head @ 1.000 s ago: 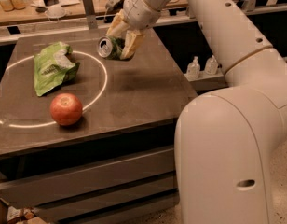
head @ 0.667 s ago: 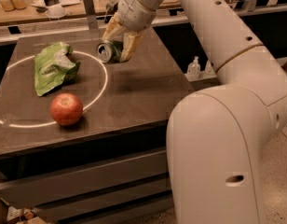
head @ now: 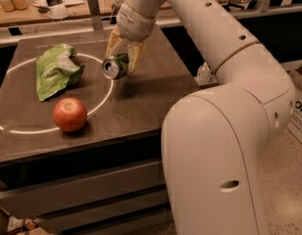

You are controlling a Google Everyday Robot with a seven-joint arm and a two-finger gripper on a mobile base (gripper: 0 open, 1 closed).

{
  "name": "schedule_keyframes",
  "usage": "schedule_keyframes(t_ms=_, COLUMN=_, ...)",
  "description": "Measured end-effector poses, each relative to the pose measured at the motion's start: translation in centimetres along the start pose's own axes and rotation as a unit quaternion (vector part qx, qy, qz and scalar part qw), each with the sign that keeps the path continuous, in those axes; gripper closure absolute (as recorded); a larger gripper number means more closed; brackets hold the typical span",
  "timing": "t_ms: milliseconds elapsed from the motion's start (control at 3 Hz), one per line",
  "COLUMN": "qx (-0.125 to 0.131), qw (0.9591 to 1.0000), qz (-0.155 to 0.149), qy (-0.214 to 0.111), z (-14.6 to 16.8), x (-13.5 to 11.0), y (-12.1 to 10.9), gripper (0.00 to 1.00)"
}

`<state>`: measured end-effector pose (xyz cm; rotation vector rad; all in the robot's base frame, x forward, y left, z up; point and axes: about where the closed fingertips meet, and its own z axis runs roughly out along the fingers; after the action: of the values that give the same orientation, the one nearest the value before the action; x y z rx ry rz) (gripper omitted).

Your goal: Knock green can over

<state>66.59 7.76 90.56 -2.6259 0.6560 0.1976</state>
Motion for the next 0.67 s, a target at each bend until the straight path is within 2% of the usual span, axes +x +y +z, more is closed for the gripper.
schedule_keyframes(t_ms=333, qx=-0.022, qw=0.9997, qz=-0.010, qy=0.007, z=0.87, x=0.08, y=0.36, gripper=0.60)
schedule_keyframes(t_ms=667, qx=-0.021, qw=0.9997, qz=-0.006, qy=-0.007, z=1.74, x=0.26, y=0.20, gripper=0.36)
